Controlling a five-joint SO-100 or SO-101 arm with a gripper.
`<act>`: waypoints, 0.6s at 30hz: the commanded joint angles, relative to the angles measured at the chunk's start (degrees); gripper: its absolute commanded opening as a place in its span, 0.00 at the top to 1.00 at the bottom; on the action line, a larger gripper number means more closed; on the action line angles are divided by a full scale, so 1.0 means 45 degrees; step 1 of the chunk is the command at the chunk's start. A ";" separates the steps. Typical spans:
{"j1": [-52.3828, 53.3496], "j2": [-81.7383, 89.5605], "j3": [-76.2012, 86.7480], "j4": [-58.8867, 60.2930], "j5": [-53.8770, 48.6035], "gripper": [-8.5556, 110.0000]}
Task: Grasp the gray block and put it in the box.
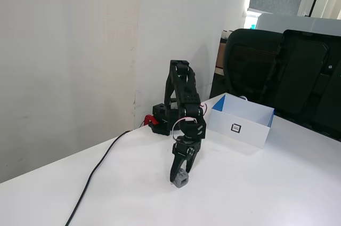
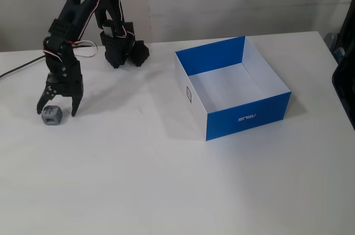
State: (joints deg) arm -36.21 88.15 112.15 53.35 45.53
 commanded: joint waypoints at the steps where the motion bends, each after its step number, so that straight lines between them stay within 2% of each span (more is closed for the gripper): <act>1: -0.0195 0.0000 -0.1074 -0.0176 -0.0059 0.61; 4: -0.0137 -0.0117 -0.1230 -0.0156 -0.0078 0.64; 8: -0.0117 -0.0391 -0.1797 0.0137 -0.0254 0.89; 9: -0.0117 -0.0508 -0.2012 0.0371 -0.0273 0.92; 18: -0.0117 -0.0508 -0.2227 0.0762 -0.0352 0.93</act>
State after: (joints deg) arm -36.65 84.20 106.26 55.63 44.82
